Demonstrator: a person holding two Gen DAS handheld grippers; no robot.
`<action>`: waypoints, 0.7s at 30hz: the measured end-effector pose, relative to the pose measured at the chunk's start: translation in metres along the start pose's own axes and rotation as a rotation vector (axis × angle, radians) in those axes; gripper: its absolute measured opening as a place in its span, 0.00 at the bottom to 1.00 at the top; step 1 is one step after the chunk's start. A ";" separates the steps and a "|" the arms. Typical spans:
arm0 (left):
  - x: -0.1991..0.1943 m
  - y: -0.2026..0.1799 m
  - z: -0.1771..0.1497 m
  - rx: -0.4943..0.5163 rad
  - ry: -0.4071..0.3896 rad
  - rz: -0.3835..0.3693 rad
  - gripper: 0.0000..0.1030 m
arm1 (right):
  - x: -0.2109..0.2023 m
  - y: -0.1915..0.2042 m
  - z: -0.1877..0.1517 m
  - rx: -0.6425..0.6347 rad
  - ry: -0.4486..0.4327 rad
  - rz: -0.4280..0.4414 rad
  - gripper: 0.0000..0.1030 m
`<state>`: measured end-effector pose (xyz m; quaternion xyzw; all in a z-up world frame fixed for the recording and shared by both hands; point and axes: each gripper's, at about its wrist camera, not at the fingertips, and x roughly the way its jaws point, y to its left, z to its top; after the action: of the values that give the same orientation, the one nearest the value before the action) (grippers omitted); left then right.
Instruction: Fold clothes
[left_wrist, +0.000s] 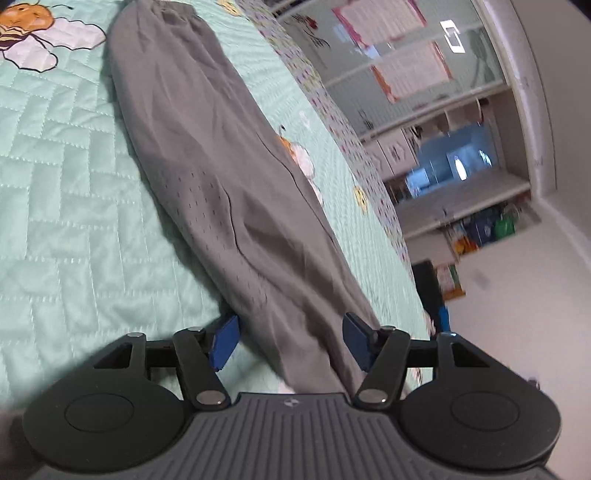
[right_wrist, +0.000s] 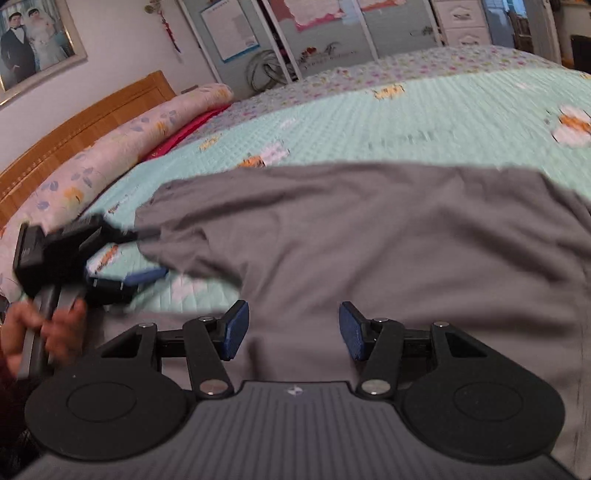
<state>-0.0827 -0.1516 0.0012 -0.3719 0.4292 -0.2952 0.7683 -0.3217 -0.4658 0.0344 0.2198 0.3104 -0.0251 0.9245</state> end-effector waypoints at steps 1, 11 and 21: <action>0.000 0.000 0.001 -0.007 -0.008 0.007 0.53 | -0.003 -0.001 -0.007 0.018 0.000 -0.004 0.53; -0.017 0.018 0.040 0.077 -0.085 0.140 0.00 | -0.010 -0.020 -0.019 0.070 -0.005 -0.021 0.30; -0.039 0.038 0.041 0.037 -0.044 0.116 0.04 | -0.011 -0.036 -0.028 0.139 -0.035 -0.044 0.00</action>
<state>-0.0589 -0.0873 0.0015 -0.3385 0.4276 -0.2496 0.8002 -0.3529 -0.4878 0.0065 0.2762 0.2963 -0.0705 0.9116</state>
